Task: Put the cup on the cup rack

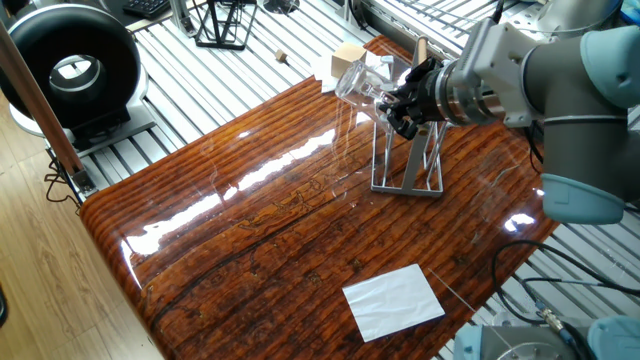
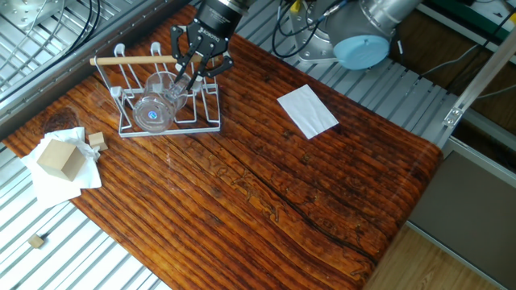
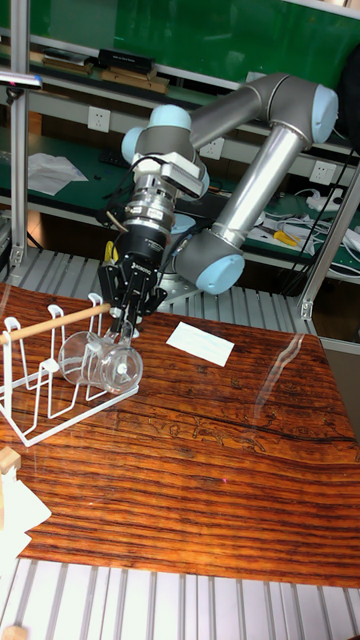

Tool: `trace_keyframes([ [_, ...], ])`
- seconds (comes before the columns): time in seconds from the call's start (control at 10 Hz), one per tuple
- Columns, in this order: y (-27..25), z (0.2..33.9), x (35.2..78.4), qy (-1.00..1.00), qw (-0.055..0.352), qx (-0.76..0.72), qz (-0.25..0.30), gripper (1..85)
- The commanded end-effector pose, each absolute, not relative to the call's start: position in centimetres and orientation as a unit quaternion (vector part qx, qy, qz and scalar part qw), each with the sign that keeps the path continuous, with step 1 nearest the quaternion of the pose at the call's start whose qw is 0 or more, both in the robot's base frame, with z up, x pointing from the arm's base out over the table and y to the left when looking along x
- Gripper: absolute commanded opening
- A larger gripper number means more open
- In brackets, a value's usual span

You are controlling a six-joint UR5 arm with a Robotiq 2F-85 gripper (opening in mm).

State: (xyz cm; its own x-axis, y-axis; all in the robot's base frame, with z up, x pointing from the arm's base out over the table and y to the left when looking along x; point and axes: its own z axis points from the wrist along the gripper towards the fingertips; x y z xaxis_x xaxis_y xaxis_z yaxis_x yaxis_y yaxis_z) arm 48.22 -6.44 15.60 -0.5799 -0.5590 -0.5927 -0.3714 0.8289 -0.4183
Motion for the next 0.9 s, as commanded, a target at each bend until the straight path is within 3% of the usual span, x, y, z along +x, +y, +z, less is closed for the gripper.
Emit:
trace_keyframes([
  [0.0,-6.07,15.6,48.03,0.876,0.385,-0.271,-0.109,22.7],
  [0.2,-5.9,15.5,47.82,0.873,0.389,-0.276,-0.103,29.0],
  [0.5,-5.67,15.35,47.88,0.873,0.392,-0.275,-0.096,30.0],
  [0.8,-5.1,15.13,47.79,0.872,0.388,-0.284,-0.086,39.7],
])
